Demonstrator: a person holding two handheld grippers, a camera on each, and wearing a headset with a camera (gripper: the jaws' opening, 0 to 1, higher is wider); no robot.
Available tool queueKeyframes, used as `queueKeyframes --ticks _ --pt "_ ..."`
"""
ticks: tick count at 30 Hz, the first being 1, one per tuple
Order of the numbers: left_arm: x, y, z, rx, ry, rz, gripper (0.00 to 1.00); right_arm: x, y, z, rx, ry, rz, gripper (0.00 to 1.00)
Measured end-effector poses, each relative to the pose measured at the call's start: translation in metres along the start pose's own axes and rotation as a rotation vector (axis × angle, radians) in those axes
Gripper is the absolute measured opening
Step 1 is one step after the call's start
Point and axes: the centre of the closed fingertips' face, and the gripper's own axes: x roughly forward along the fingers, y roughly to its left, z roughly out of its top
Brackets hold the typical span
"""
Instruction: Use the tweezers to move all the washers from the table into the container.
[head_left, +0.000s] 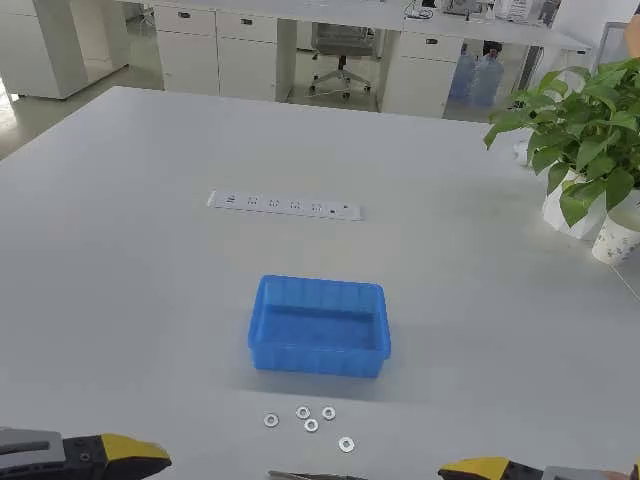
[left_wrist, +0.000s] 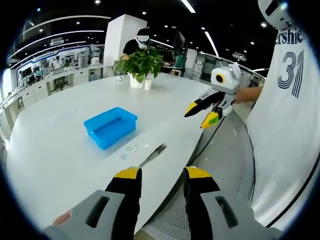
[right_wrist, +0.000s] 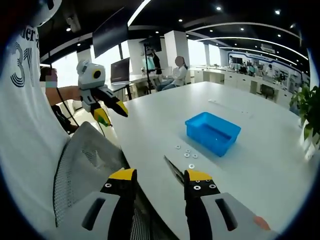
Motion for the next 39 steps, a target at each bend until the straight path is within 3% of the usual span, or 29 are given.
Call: queueKeyframes --ticks 19,25,36,39 --pt "-0.004 -0.003 -0.002 0.011 0.005 0.005 0.36 0.000 0.005 0.000 -0.012 0.004 0.005 0.38" --pt "-0.003 -0.004 -0.011 0.006 0.032 0.001 0.36 0.001 0.005 -0.003 -0.015 0.016 0.005 0.37" --pt "0.003 0.004 -0.015 0.013 0.042 0.006 0.36 0.003 0.002 -0.006 -0.008 0.028 0.005 0.37" --pt "0.008 0.003 -0.020 0.038 0.072 -0.001 0.36 0.004 -0.001 -0.008 -0.012 0.035 0.003 0.37"
